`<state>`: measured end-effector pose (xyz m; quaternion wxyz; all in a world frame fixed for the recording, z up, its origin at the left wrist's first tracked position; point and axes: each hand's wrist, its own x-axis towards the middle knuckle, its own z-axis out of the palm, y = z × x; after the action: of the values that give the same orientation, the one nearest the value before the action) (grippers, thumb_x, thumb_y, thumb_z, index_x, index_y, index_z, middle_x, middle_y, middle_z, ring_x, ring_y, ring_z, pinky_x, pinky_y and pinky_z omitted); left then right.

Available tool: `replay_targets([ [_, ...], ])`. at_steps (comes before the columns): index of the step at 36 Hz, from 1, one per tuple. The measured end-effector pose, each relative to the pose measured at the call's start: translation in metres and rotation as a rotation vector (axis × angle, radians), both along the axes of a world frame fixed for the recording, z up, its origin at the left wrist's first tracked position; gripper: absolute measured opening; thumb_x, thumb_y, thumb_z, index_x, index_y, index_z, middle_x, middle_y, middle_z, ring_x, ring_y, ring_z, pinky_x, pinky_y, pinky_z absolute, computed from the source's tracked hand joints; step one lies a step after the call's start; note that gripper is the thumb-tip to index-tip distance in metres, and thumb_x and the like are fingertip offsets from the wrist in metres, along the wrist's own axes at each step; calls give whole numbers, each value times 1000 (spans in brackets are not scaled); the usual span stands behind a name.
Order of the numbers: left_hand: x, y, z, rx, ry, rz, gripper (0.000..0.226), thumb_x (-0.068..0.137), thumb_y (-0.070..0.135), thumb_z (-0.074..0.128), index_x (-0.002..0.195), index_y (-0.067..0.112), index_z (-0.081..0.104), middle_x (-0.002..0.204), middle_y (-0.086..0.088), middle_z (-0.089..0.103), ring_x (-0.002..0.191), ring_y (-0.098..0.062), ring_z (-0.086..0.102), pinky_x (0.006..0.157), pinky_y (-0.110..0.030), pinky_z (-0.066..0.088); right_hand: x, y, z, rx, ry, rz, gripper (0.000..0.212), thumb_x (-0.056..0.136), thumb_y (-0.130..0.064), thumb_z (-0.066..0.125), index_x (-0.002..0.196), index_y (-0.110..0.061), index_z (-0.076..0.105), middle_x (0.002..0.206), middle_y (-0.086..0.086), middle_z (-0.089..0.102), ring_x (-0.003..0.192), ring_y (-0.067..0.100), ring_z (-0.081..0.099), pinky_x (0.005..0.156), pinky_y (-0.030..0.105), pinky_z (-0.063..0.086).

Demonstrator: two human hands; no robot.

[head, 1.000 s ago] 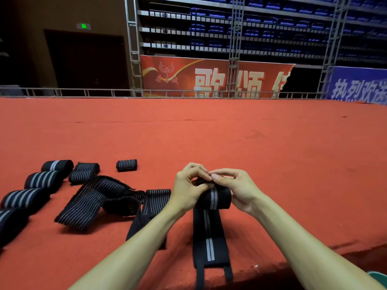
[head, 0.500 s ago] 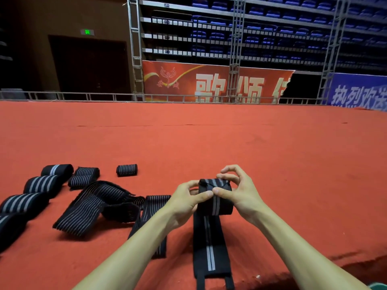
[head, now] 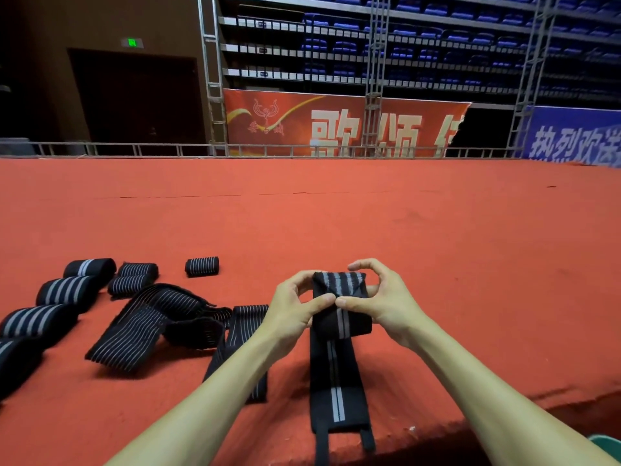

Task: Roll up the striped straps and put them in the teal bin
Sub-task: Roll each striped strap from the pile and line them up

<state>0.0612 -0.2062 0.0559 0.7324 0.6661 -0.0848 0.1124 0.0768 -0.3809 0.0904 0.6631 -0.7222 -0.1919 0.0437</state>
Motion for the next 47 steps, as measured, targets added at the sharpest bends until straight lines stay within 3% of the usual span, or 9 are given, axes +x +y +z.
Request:
replay_targets([
  [6, 2, 0, 4, 224, -220, 82, 33, 82, -6, 70, 107, 15, 64, 103, 7, 69, 104, -7, 62, 92, -26, 51, 4, 1, -7, 2, 56, 18, 48, 77, -5, 81, 116, -22, 59, 89, 13, 74, 79, 22, 71, 73, 39, 56],
  [13, 5, -5, 2, 285, -333, 132, 38, 81, -16, 62, 102, 15, 63, 96, 7, 68, 87, -6, 62, 84, -23, 52, 3, 5, -1, 91, 131, 37, 21, 90, -23, 70, 110, -20, 66, 91, 6, 66, 83, 22, 69, 78, 45, 59],
  [20, 3, -11, 2, 205, -235, 84, 39, 78, -2, 69, 97, 32, 62, 98, 9, 67, 86, -11, 62, 83, -41, 54, 10, 4, -9, -59, -382, -133, 11, 84, -8, 75, 91, -15, 72, 88, -10, 71, 84, -1, 62, 79, 13, 45],
  [25, 0, -8, 8, 43, -40, -64, 27, 78, 12, 72, 103, 22, 65, 108, -6, 64, 91, -25, 66, 86, -58, 56, 15, 2, -19, 11, -387, -184, 23, 79, -4, 79, 88, -25, 73, 90, -12, 73, 90, 6, 65, 83, 30, 53],
  [28, 0, -10, 11, 30, 59, -103, 11, 96, 24, 62, 103, 15, 63, 103, -7, 62, 92, -21, 64, 85, -43, 54, 13, 4, -19, 48, -435, -168, 29, 75, 1, 81, 88, -24, 73, 96, -3, 70, 91, 6, 65, 72, 23, 52],
  [31, 3, -13, 13, 108, 97, -115, 24, 99, 38, 53, 100, 16, 62, 91, 1, 66, 85, -12, 61, 79, -32, 48, 11, 7, -17, 66, -492, -170, 34, 72, 5, 82, 87, -24, 73, 102, 5, 66, 92, 1, 63, 70, 15, 50],
  [36, 6, -12, 21, 187, 116, -78, 40, 96, 52, 52, 102, 14, 62, 94, 0, 64, 88, -15, 59, 86, -39, 48, 12, 9, -19, 78, -500, -193, 38, 70, 5, 83, 87, -27, 74, 109, 5, 63, 96, -2, 62, 74, 15, 50],
  [40, 6, -10, 29, 270, 109, -117, 29, 94, 54, 54, 96, 27, 64, 98, 3, 66, 95, -16, 63, 98, -49, 49, 12, 7, -17, 95, -486, -222, 39, 69, 6, 83, 87, -28, 74, 110, 4, 63, 96, -1, 63, 73, 15, 50],
  [47, 9, -8, 37, 79, 61, -142, 10, 100, 25, 55, 96, 25, 64, 77, 9, 63, 71, -11, 59, 72, -32, 46, 9, 11, -3, 163, -298, -231, 42, 72, -5, 85, 107, -22, 69, 102, -6, 68, 71, 7, 65, 64, 25, 55],
])
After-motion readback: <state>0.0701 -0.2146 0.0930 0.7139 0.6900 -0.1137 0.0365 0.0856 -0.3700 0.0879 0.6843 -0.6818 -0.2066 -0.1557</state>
